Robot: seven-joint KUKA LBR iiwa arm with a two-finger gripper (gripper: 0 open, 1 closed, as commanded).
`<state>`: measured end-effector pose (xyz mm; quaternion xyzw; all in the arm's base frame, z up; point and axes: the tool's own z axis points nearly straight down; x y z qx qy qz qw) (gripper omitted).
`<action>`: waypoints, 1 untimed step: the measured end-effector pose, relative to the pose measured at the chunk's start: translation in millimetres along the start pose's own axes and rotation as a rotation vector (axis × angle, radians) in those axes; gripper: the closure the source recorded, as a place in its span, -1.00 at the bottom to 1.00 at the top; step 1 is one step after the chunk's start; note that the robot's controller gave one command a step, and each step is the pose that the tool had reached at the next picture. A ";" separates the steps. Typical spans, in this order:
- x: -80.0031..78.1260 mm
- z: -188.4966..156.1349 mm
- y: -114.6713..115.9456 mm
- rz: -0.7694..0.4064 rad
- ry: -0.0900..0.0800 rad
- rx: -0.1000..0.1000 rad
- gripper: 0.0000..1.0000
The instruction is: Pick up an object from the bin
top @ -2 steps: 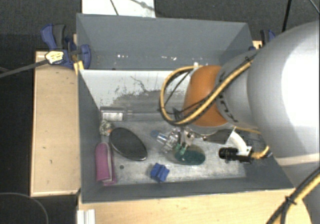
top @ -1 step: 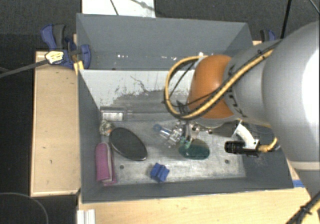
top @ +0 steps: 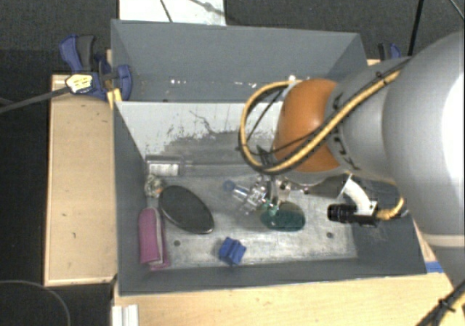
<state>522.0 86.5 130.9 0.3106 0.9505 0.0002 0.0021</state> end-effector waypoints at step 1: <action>-0.8 -18.1 0.3 -0.011 0.000 -0.001 1.00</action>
Offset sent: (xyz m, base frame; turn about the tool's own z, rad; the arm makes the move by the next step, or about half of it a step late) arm -0.0001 -0.0001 0.0172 0.0000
